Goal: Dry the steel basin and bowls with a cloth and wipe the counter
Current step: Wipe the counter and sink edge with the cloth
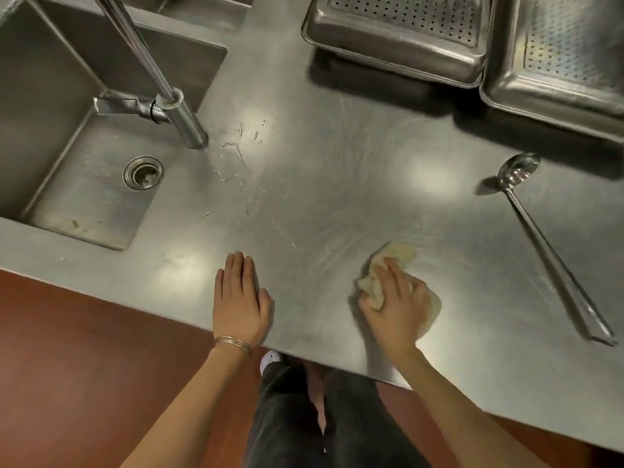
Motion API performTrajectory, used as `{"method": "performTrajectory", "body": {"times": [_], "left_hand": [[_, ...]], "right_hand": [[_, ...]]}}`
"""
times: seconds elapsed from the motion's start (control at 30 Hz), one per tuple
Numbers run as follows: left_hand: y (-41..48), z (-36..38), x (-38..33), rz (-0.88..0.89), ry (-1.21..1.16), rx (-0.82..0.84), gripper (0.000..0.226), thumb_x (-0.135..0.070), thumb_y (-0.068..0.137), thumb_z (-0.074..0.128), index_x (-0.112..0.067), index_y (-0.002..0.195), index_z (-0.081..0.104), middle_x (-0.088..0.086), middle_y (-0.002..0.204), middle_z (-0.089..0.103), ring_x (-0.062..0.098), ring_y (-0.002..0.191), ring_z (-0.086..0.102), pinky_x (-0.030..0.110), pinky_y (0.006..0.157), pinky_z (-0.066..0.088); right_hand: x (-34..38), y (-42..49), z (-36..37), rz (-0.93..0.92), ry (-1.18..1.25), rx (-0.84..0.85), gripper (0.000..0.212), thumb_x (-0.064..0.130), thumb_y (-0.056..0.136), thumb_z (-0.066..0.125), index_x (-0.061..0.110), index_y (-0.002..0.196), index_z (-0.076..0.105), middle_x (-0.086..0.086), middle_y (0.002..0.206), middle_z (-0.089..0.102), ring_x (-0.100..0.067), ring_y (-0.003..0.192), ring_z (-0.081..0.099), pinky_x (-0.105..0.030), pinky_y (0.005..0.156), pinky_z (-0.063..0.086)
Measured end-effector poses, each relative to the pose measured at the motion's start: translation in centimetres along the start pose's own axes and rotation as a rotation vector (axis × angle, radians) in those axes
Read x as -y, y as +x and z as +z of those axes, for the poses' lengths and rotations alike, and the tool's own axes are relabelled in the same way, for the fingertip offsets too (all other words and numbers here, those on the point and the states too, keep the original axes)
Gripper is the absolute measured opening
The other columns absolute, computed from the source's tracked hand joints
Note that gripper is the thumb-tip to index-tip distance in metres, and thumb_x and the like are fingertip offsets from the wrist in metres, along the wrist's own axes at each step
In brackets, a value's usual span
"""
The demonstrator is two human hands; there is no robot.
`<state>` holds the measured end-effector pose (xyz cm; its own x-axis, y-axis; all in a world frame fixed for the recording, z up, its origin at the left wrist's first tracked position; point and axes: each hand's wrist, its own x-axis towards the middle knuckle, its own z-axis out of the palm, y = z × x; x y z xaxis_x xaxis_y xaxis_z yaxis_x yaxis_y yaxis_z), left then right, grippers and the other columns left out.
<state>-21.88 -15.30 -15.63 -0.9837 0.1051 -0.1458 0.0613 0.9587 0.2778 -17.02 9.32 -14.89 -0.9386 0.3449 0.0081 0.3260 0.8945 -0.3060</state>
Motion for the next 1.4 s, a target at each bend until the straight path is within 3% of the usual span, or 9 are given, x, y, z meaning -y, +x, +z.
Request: {"method": "performTrajectory", "body": {"times": [0.1,0.23,0.4,0.47,0.6,0.8,1.0,1.27,1.4], "left_hand": [[-0.1,0.0,0.2,0.007,0.0,-0.006,0.066,-0.035,0.086,0.023,0.001,0.14,0.032,0.019,0.149,0.028,0.03,0.14,0.019,0.044,0.116,0.015],[-0.1,0.0,0.4,0.031,-0.014,0.001,0.067,-0.036,0.086,0.022,0.001,0.141,0.031,0.018,0.15,0.026,0.029,0.141,0.016,0.042,0.116,0.012],[-0.1,-0.1,0.4,0.03,-0.021,0.016,0.066,-0.035,0.087,0.022,0.001,0.141,0.03,0.019,0.15,0.026,0.029,0.141,0.015,0.04,0.116,0.007],[-0.1,-0.1,0.5,0.039,-0.028,0.038,0.065,-0.034,0.087,0.021,0.001,0.141,0.029,0.019,0.15,0.027,0.029,0.141,0.017,0.04,0.116,0.007],[0.1,-0.3,1.7,0.111,-0.069,0.041,0.062,-0.033,0.088,0.026,0.002,0.137,0.037,0.021,0.145,0.035,0.033,0.137,0.029,0.042,0.114,0.017],[2.2,-1.9,4.9,0.294,-0.039,0.011,0.053,-0.026,0.087,0.031,-0.002,0.132,0.047,0.014,0.139,0.046,0.029,0.133,0.037,0.034,0.113,0.015],[4.6,-1.5,5.3,0.439,-0.055,0.02,0.05,-0.025,0.091,0.032,-0.002,0.133,0.046,0.014,0.139,0.046,0.026,0.134,0.036,0.036,0.113,0.018],[4.8,-0.9,5.5,0.431,-0.091,0.018,0.051,-0.023,0.089,0.033,-0.005,0.137,0.042,0.01,0.145,0.04,0.023,0.136,0.031,0.037,0.113,0.021],[4.8,-1.3,5.3,0.399,-0.127,0.066,0.051,-0.024,0.089,0.036,-0.006,0.136,0.044,0.01,0.144,0.041,0.024,0.135,0.034,0.041,0.111,0.026]], "right_hand": [[4.1,0.2,0.8,-0.162,-0.037,0.061,0.057,0.053,0.069,0.047,0.029,0.119,0.055,0.003,0.132,0.056,-0.029,0.106,0.04,-0.042,0.081,0.04],[-3.2,-2.9,-0.5,-0.465,-0.078,-0.006,0.054,0.053,0.074,0.057,0.03,0.122,0.051,0.001,0.13,0.058,-0.031,0.106,0.055,-0.048,0.083,0.043],[-2.4,-8.7,0.1,0.23,-0.111,-0.089,0.059,0.051,0.078,0.042,0.014,0.121,0.059,-0.011,0.131,0.055,-0.04,0.097,0.058,-0.049,0.083,0.039],[2.2,-8.4,1.2,0.275,-0.079,-0.055,0.062,0.051,0.076,0.04,0.015,0.124,0.056,-0.01,0.135,0.051,-0.042,0.096,0.056,-0.049,0.083,0.039],[7.9,-6.8,2.4,-0.029,-0.095,0.01,0.058,0.049,0.071,0.043,0.025,0.122,0.056,-0.002,0.134,0.053,-0.036,0.101,0.047,-0.046,0.077,0.043],[4.8,-3.0,2.0,-0.734,-0.107,0.02,0.049,0.055,0.075,0.056,0.035,0.12,0.053,0.005,0.134,0.054,-0.027,0.113,0.045,-0.041,0.083,0.037],[8.1,7.0,4.0,-0.762,0.046,-0.071,0.047,0.047,0.066,0.068,0.034,0.111,0.064,0.006,0.125,0.06,-0.028,0.104,0.054,-0.038,0.08,0.045],[14.8,23.6,4.4,-0.301,0.021,-0.054,0.056,0.055,0.072,0.04,0.028,0.117,0.059,0.003,0.133,0.053,-0.032,0.109,0.047,-0.038,0.088,0.04],[11.8,14.5,5.1,-0.642,0.092,-0.081,0.042,0.045,0.077,0.054,0.026,0.114,0.058,-0.002,0.128,0.059,-0.034,0.098,0.053,-0.04,0.08,0.047]]}}
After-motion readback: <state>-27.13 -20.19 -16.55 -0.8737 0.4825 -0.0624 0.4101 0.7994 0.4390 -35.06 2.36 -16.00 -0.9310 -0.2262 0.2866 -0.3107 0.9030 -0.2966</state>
